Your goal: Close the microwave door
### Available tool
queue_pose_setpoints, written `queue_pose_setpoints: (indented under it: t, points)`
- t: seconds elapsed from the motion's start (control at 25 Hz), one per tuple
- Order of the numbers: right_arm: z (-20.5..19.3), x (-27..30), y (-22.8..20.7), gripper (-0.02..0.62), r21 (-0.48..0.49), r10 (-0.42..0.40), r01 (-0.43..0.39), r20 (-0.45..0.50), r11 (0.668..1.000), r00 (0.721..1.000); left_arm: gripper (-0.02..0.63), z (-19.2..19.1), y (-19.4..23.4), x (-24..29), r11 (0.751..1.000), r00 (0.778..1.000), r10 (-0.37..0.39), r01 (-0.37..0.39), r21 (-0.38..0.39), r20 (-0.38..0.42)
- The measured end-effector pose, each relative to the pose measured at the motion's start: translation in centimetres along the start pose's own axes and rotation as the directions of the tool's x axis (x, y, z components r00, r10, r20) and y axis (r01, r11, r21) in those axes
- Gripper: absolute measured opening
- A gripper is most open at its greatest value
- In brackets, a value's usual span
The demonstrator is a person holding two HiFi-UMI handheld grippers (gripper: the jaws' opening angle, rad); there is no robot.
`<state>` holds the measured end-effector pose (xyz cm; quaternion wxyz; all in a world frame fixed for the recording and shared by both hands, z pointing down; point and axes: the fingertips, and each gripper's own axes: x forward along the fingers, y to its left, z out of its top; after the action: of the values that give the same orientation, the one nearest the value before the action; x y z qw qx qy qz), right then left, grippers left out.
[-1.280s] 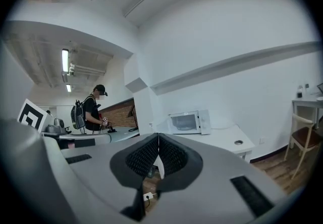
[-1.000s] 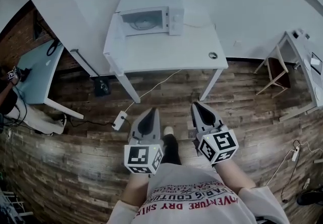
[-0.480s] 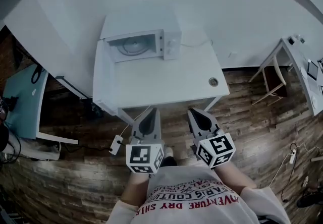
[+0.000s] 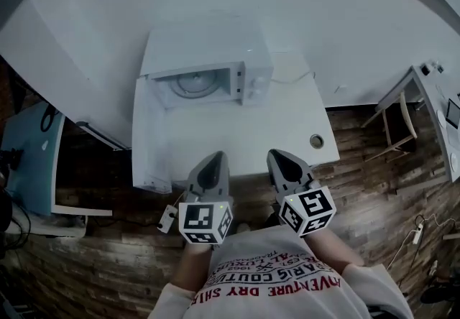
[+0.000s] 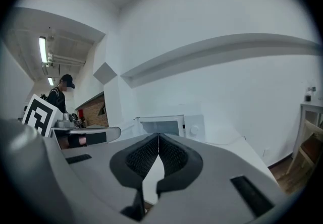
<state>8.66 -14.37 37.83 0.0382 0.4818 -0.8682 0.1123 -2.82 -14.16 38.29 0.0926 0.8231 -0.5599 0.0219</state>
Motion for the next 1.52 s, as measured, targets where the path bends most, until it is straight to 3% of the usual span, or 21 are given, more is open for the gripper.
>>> queue_pose_setpoints:
  t: [0.16,0.36,0.64,0.8,0.92,1.12,1.2,1.36,1.52]
  points:
    - [0.9,3.6,-2.3,0.012,0.000,0.021,-0.021,-0.003,1.000,1.000,-0.006,0.1,1.4,2.6,0.999,0.999,0.045,-0.045,0.000,-0.009]
    - [2.3,8.6,-4.7,0.012,-0.005,0.086,-0.087,-0.015,0.996,0.996,-0.006,0.5,3.5,5.3,0.987,0.987,0.163,-0.163,-0.012,-0.010]
    - [4.1,14.7,-7.1,0.012,-0.069,0.193,-0.196,-0.051,0.978,0.980,-0.006,1.0,5.6,7.3,0.931,0.932,0.362,-0.362,-0.057,-0.013]
    - [5.2,17.7,-8.9,0.012,-0.084,0.250,-0.252,-0.034,0.964,0.968,-0.006,0.3,6.3,7.0,0.872,0.875,0.482,-0.483,-0.080,-0.030]
    - [5.7,19.7,-10.3,0.012,-0.115,0.262,-0.264,-0.030,0.958,0.964,-0.006,-0.5,6.4,6.0,0.815,0.819,0.571,-0.573,-0.083,-0.050]
    - [5.2,23.0,-11.4,0.012,-0.134,0.278,-0.283,-0.050,0.950,0.959,-0.006,-1.9,6.8,2.7,0.689,0.691,0.720,-0.723,-0.054,-0.068]
    - [5.1,23.7,-12.3,0.012,-0.164,0.242,-0.246,-0.048,0.955,0.969,-0.006,-2.6,7.2,1.6,0.658,0.660,0.748,-0.751,-0.045,-0.075]
    - [5.2,24.9,-13.5,0.012,-0.208,0.143,-0.148,-0.041,0.967,0.989,-0.006,-3.2,8.6,-1.6,0.618,0.620,0.781,-0.785,-0.050,-0.074]
    - [5.0,25.9,-13.5,0.012,-0.198,0.087,-0.094,-0.044,0.976,0.995,-0.006,-3.6,10.7,-6.4,0.550,0.551,0.831,-0.834,-0.038,-0.080]
